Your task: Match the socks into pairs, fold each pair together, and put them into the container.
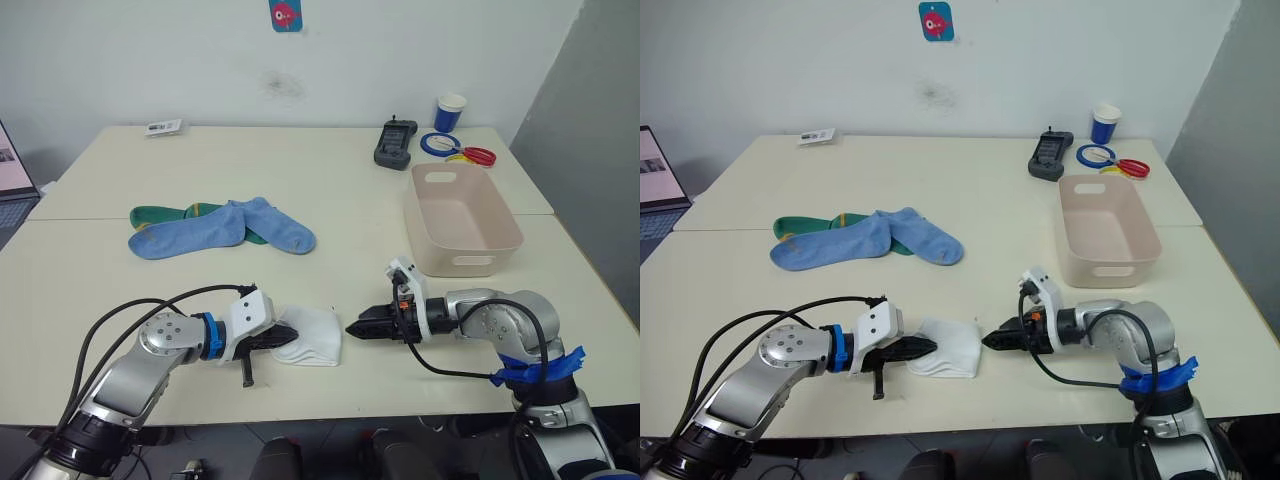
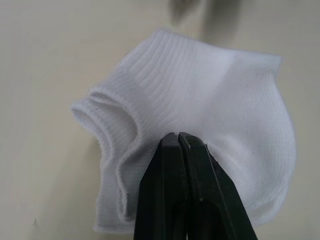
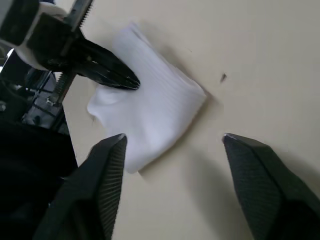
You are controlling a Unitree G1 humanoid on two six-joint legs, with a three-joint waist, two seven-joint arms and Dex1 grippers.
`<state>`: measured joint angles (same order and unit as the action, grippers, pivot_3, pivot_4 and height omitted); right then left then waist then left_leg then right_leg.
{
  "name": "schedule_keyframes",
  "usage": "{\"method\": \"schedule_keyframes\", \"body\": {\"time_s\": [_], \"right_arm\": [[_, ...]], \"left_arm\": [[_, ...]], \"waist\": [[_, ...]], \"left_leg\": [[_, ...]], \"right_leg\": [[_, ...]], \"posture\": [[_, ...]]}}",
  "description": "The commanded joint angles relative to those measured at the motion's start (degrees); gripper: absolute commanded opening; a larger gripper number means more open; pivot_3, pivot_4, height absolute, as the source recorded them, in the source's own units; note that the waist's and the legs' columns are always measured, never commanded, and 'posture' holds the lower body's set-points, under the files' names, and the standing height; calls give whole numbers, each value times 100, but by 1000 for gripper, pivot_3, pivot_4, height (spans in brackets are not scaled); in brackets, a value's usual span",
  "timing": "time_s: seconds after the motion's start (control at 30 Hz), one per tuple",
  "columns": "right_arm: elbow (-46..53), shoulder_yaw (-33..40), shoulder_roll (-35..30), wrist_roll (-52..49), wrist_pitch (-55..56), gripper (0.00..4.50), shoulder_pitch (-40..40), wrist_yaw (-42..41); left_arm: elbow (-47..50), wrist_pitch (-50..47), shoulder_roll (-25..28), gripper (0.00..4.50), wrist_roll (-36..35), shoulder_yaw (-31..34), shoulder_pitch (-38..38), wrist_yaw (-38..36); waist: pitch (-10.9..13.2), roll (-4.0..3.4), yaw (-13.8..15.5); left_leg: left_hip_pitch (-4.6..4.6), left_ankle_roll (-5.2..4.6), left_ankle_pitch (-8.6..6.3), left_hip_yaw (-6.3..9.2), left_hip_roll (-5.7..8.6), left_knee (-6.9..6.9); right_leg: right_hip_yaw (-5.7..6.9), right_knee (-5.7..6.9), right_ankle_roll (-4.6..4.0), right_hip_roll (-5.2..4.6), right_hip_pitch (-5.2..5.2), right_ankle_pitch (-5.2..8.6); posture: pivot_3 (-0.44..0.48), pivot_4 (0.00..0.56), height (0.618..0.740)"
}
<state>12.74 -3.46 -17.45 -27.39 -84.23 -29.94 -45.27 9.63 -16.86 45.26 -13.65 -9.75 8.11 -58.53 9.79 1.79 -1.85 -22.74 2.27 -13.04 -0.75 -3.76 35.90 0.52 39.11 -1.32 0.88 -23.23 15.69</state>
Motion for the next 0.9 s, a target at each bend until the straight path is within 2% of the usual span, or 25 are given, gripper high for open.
{"method": "schedule_keyframes", "body": {"time_s": [0.03, 0.23, 0.53, 0.73, 0.9], "right_arm": [[-1, 322, 377, -268, -736, 4429, -202, 428], [-388, 418, 899, -764, -827, 4476, -214, 989], [-1517, 1017, 1767, -1437, -827, 4476, -513, 1761], [-1687, 1034, 1923, -1169, -698, 4476, -475, 2006], [-1744, 619, 1763, -971, -274, 2798, -333, 2042]], "left_arm": [[-128, -168, 30, 0, 195, -113, -190, 32], [-33, -213, 53, 0, 181, -87, -263, 68], [59, -283, 48, 0, 190, -62, -311, 120], [141, -320, 85, 0, 153, 8, -406, 172], [158, -341, 62, 0, 117, 67, -442, 158]], "waist": [[0, 0, -4], [-1, 1, -3], [-1, 1, -14], [-1, 0, -16], [-2, -1, -16]], "left_leg": [[0, 0, 0, 1, 0, 0], [-3, -1, 0, 0, 2, -1], [-3, -1, 0, 3, -3, -4], [-4, -1, 0, 3, -2, -4], [-3, -1, -1, 2, -3, -6]], "right_leg": [[0, 0, 0, 0, 0, 0], [0, -3, 0, 2, -2, 0], [3, -3, 0, 6, -2, 0], [3, -4, 1, 5, -3, 0], [2, -4, 0, 6, -4, 0]], "posture": [[0, 150, 740], [0, 150, 740], [0, 150, 740], [0, 150, 740], [0, 150, 740]]}}
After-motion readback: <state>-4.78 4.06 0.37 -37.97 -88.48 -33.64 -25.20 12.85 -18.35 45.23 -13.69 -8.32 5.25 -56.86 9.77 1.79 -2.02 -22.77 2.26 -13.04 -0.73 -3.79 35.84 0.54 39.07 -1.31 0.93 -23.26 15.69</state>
